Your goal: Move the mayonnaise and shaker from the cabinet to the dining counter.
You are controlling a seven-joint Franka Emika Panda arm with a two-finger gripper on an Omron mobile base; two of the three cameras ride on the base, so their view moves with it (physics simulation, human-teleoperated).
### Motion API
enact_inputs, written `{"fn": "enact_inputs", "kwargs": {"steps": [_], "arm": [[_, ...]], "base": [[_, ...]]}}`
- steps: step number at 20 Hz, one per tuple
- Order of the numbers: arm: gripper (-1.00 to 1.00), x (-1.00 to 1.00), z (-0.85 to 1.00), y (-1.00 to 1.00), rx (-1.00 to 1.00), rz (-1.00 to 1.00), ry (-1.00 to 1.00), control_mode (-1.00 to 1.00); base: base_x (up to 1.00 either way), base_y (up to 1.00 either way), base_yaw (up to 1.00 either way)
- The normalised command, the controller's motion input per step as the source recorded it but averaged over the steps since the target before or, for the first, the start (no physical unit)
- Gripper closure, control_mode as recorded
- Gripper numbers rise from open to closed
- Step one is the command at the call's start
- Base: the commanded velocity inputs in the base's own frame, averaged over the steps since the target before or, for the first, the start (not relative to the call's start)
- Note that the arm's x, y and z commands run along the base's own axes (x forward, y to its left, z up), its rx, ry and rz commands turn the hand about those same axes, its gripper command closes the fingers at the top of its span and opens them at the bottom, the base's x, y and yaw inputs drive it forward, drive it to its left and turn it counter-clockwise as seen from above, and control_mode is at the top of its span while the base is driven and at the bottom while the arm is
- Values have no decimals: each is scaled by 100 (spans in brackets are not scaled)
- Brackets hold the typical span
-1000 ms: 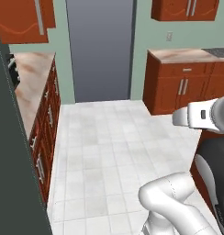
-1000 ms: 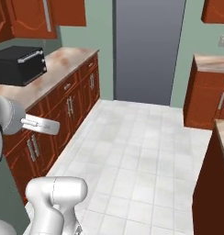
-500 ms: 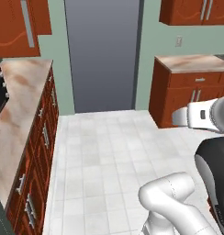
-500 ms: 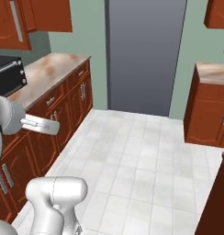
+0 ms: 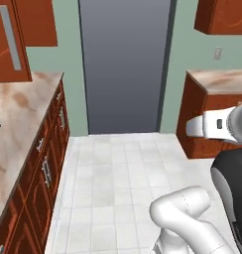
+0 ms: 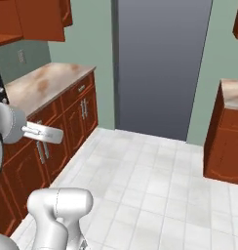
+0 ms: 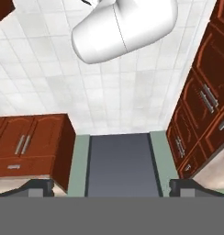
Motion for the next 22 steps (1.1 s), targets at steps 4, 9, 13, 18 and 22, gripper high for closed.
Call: {"fn": "enact_inputs", "kwargs": {"steps": [4, 9, 13, 18, 22], "arm": [[-100, 0, 0, 0, 0, 0, 0, 100], [-100, 0, 0, 0, 0, 0, 0, 100], [-100, 0, 0, 0, 0, 0, 0, 100], [-100, 0, 0, 0, 0, 0, 0, 100], [-100, 0, 0, 0, 0, 0, 0, 100]], "base": [[100, -34, 37], [100, -14, 47], [100, -11, 50], [100, -11, 52], [97, -6, 54]]}}
